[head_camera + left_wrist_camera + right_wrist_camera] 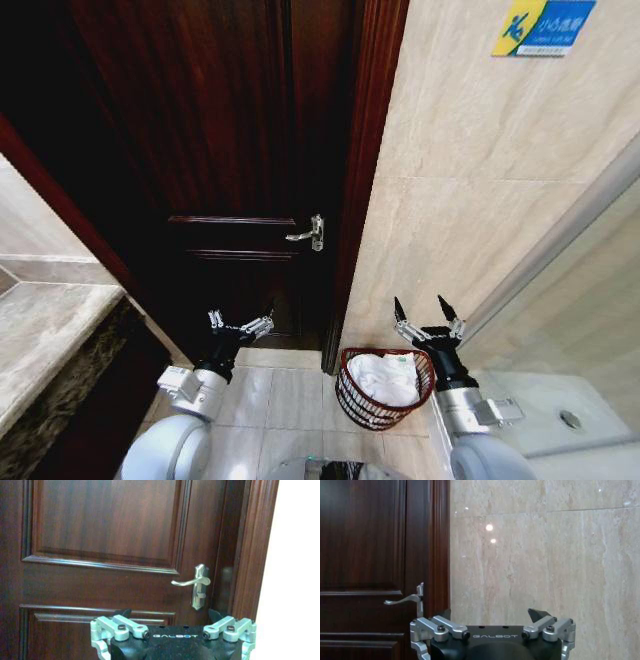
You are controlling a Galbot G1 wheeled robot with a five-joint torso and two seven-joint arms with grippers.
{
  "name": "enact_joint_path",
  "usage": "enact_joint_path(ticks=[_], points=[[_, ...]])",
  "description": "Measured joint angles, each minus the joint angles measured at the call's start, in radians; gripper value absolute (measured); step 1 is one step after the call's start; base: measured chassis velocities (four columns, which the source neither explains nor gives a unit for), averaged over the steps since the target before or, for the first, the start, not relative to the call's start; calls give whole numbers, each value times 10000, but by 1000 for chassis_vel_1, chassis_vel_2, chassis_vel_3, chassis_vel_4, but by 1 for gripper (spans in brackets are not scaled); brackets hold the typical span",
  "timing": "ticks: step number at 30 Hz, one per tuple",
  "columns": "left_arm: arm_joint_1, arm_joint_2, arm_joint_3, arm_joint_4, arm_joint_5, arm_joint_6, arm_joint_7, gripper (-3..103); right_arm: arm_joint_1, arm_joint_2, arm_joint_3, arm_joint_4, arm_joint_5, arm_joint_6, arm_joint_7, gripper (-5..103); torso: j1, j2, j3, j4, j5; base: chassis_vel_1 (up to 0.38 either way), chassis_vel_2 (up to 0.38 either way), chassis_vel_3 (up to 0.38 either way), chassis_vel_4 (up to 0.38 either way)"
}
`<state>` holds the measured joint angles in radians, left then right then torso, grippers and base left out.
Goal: Discard the used towel into the hamper.
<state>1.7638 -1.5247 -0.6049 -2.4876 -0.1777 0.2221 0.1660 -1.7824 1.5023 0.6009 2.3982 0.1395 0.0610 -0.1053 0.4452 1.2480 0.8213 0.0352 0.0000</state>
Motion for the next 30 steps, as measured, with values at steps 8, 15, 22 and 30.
enact_joint_path(ticks=[8,15,22,30], points=[[0,0,0,0,0,0,0,100,0,0,0,0,0,0,0,100,0,0,0,-1,1,62,-66,-68,58],[0,0,0,0,0,0,-1,100,0,0,0,0,0,0,0,100,1,0,1,0,0,82,-94,-81,93],[0,0,-1,0,0,0,-1,100,0,0,-1,0,0,0,0,100,-1,1,0,0,-2,142,-131,-147,138],[0,0,0,0,0,0,-1,100,0,0,0,0,0,0,-1,100,-3,2,0,-1,4,175,-178,-172,172]])
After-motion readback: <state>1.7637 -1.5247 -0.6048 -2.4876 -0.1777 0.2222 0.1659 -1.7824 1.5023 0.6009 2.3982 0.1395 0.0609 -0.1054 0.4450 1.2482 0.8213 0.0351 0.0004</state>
